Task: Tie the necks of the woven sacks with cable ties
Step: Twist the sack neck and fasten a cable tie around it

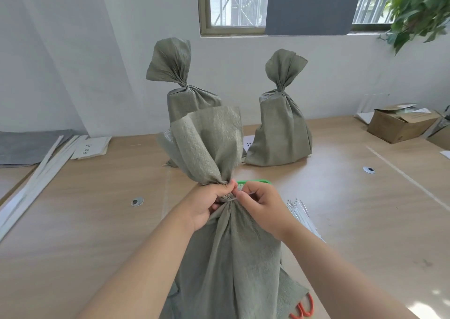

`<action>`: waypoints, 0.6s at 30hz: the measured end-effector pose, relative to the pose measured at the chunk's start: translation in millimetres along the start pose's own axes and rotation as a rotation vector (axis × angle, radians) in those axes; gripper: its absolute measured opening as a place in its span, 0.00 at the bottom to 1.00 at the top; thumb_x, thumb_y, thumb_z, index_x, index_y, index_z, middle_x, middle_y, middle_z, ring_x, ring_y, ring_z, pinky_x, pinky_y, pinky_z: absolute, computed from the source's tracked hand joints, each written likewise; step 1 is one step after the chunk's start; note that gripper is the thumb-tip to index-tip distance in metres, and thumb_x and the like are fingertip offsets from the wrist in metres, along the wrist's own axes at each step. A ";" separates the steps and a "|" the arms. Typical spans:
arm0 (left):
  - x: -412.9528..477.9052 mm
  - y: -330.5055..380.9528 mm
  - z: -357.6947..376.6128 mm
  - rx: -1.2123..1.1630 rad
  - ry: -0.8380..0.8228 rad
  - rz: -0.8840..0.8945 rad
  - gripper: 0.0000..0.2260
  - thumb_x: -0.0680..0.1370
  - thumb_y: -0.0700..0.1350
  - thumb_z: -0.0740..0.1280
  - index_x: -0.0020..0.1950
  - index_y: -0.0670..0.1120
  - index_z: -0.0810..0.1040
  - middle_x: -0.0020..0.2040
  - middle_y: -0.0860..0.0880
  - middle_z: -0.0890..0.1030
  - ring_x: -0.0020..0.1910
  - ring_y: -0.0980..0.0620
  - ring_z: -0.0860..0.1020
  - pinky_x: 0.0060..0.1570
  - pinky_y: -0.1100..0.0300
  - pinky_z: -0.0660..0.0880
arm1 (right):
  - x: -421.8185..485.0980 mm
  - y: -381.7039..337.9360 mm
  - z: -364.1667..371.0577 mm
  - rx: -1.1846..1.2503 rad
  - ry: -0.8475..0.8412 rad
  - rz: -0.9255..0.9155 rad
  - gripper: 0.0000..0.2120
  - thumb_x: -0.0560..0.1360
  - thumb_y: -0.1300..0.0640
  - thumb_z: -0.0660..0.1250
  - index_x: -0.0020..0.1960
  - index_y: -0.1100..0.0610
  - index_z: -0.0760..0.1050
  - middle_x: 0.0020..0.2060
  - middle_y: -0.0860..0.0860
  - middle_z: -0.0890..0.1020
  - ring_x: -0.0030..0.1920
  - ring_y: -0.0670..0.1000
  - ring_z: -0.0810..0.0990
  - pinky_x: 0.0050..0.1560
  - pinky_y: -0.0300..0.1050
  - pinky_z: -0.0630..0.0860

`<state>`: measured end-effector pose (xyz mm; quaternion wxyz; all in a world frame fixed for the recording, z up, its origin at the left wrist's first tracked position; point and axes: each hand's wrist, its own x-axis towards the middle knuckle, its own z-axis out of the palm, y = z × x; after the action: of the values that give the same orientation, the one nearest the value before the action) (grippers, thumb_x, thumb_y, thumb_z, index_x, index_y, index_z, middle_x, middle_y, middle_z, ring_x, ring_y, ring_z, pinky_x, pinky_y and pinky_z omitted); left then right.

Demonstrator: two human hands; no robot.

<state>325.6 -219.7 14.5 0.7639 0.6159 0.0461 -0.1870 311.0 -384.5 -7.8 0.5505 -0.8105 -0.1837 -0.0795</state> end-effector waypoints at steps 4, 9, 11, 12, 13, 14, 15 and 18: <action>-2.7 -2.2 -2.7 0.077 -0.100 0.030 0.13 0.80 0.44 0.69 0.35 0.46 0.80 0.34 0.52 0.79 0.29 0.59 0.73 0.24 0.69 0.64 | -3.5 0.0 -2.0 0.130 -0.026 0.106 0.18 0.78 0.58 0.66 0.31 0.53 0.68 0.25 0.46 0.65 0.29 0.47 0.61 0.31 0.43 0.58; -0.7 -6.3 -11.9 0.110 -0.184 0.024 0.09 0.65 0.45 0.82 0.32 0.52 0.82 0.43 0.52 0.83 0.51 0.51 0.80 0.46 0.65 0.74 | -4.8 -6.6 0.0 0.387 -0.065 0.243 0.19 0.78 0.61 0.68 0.29 0.53 0.70 0.25 0.47 0.70 0.28 0.45 0.65 0.30 0.38 0.62; -2.8 -7.3 -11.6 0.136 -0.214 0.011 0.09 0.67 0.44 0.78 0.31 0.53 0.81 0.41 0.53 0.82 0.48 0.54 0.78 0.38 0.65 0.70 | -6.0 -8.0 -1.9 0.481 -0.074 0.291 0.17 0.75 0.59 0.68 0.29 0.54 0.71 0.25 0.48 0.71 0.27 0.44 0.65 0.30 0.36 0.63; -4.6 -7.0 -10.5 0.153 -0.237 0.012 0.09 0.68 0.44 0.77 0.31 0.53 0.81 0.40 0.54 0.81 0.46 0.54 0.76 0.36 0.64 0.67 | -6.4 -8.8 -3.1 0.518 -0.080 0.308 0.15 0.73 0.58 0.68 0.29 0.55 0.72 0.26 0.49 0.71 0.28 0.44 0.65 0.31 0.36 0.62; -5.6 -6.5 -9.8 0.152 -0.256 0.008 0.09 0.69 0.45 0.77 0.32 0.52 0.80 0.41 0.51 0.80 0.46 0.53 0.76 0.37 0.63 0.67 | -6.7 -8.7 -4.5 0.564 -0.093 0.323 0.13 0.72 0.58 0.68 0.29 0.56 0.73 0.26 0.50 0.71 0.28 0.45 0.65 0.31 0.36 0.62; -7.3 -5.3 -8.4 0.142 -0.264 0.007 0.08 0.69 0.46 0.78 0.35 0.51 0.80 0.44 0.46 0.81 0.49 0.50 0.77 0.40 0.62 0.69 | -6.9 -8.6 -5.7 0.627 -0.108 0.341 0.11 0.70 0.58 0.68 0.30 0.57 0.74 0.27 0.51 0.71 0.29 0.46 0.65 0.31 0.37 0.62; -6.5 -6.8 -8.5 0.128 -0.274 0.022 0.07 0.70 0.46 0.78 0.40 0.49 0.81 0.48 0.40 0.81 0.52 0.45 0.78 0.48 0.59 0.73 | -7.1 -8.6 -7.0 0.701 -0.123 0.359 0.08 0.68 0.58 0.69 0.32 0.59 0.75 0.27 0.52 0.72 0.29 0.47 0.66 0.32 0.38 0.63; -4.1 -7.9 -9.9 0.060 -0.244 0.043 0.11 0.71 0.41 0.76 0.50 0.42 0.80 0.49 0.37 0.81 0.57 0.39 0.76 0.58 0.51 0.71 | -6.5 -6.6 -9.2 0.850 -0.149 0.393 0.03 0.65 0.64 0.68 0.38 0.62 0.79 0.30 0.56 0.75 0.30 0.48 0.70 0.36 0.38 0.66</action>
<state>320.7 -210.6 6.1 0.7489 0.6120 -0.0657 -0.2455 303.1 -392.2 -0.8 0.8233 -0.5363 -0.0822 0.1666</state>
